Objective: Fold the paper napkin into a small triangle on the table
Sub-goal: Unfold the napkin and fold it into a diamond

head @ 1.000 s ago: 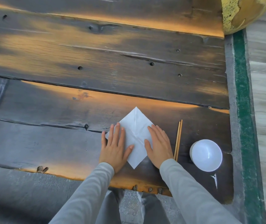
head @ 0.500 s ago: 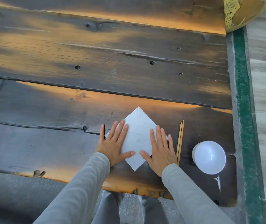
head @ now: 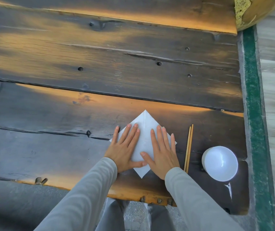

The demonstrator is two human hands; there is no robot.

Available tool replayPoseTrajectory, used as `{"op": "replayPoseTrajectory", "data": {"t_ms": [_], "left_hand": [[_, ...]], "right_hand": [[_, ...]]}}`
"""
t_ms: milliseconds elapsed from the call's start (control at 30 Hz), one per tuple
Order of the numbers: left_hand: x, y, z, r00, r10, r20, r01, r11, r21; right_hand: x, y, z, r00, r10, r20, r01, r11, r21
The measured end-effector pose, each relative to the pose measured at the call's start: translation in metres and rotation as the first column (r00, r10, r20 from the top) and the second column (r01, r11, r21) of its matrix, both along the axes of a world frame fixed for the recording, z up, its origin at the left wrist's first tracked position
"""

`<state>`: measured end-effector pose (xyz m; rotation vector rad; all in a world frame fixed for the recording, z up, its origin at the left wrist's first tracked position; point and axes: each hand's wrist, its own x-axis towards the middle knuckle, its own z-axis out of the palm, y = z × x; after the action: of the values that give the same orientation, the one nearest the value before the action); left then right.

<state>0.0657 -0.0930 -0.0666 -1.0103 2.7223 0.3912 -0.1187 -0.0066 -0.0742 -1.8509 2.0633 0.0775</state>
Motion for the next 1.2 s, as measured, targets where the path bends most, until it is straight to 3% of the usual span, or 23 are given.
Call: {"op": "replayPoseTrajectory", "data": {"t_ms": [200, 567, 800, 1000, 1200], "left_hand": [[0.003, -0.005, -0.008, 0.988, -0.045, 0.147, 0.036, 0.998, 0.059], [0.003, -0.005, -0.009, 0.988, -0.032, 0.151, 0.021, 0.997, 0.075], [0.02, 0.005, -0.011, 0.992, -0.043, -0.115, 0.041, 0.999, -0.021], [0.034, 0.023, -0.016, 0.957, -0.045, -0.287, 0.006, 0.991, -0.137], [0.033, 0.035, -0.021, 0.933, -0.011, -0.359, -0.032, 0.993, -0.111]], "right_hand": [[-0.004, -0.001, -0.01, 0.998, -0.006, -0.066, 0.012, 0.996, 0.091], [-0.003, -0.004, -0.009, 0.998, -0.001, -0.059, 0.007, 0.995, 0.096], [-0.011, -0.003, 0.0, 1.0, 0.027, -0.015, -0.027, 0.999, 0.029], [-0.009, 0.003, 0.022, 0.956, -0.119, 0.266, 0.173, 0.967, -0.187], [0.006, 0.036, 0.025, 0.925, -0.03, 0.379, 0.128, 0.963, -0.237]]}}
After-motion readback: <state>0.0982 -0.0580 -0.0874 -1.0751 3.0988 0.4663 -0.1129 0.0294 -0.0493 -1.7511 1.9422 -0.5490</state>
